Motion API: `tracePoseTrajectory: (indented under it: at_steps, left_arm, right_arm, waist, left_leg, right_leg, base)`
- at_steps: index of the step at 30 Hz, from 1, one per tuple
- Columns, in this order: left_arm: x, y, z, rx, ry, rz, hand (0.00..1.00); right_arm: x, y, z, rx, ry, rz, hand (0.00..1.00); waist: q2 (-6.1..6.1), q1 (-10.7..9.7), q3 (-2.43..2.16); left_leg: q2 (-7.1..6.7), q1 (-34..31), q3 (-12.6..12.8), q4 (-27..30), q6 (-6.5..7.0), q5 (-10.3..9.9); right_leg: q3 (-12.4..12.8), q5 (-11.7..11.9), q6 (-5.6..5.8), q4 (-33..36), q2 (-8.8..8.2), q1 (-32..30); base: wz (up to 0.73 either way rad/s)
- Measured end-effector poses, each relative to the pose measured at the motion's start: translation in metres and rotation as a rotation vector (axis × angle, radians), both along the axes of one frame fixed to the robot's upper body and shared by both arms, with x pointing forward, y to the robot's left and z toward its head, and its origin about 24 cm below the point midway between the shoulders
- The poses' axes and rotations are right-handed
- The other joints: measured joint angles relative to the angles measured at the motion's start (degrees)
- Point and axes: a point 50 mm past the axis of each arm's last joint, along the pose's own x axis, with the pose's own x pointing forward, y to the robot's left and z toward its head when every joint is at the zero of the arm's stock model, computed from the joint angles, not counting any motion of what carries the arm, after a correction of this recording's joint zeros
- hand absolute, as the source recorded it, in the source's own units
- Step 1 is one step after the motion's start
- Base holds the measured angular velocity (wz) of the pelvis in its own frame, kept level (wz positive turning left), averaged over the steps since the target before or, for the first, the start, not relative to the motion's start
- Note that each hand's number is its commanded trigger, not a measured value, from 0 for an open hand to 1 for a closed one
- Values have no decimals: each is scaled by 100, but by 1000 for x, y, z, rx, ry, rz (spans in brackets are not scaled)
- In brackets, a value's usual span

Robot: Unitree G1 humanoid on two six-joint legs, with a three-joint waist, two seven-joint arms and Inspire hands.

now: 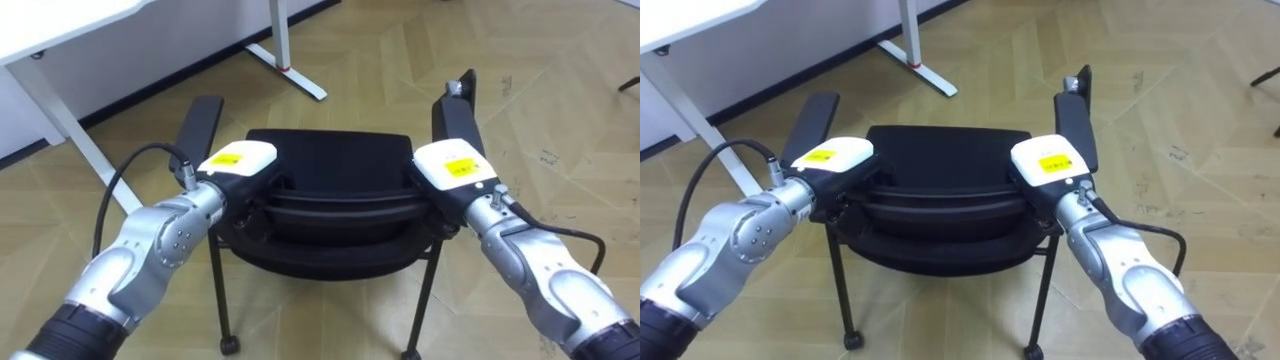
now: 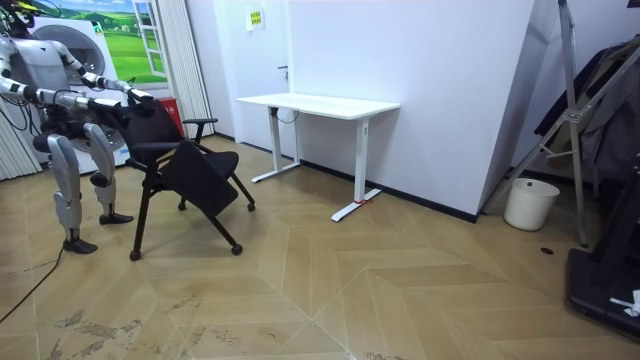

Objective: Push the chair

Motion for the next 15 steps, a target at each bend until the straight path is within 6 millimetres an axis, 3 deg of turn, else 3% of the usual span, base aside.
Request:
tracePoseTrajectory:
  at_steps: [7,15]
  left_arm:
    - [-1,1,-3,-2,4,9,100]
    - [-5,2,-14,-9,11,11,100]
  right_arm:
    - [-1,0,-3,7,-3,4,100]
    - [-3,-1,-11,11,15,1,100]
  waist:
    - [-4,-66,1]
    - [-70,-68,40]
  left_leg:
    - [2,14,-53,8,0,0]
    - [3,151,-53,44,0,0]
  right_leg:
    - [-104,0,0,3,-1,16]
    - [-110,0,0,-39,2,194]
  base:
    - [4]
    - [0]
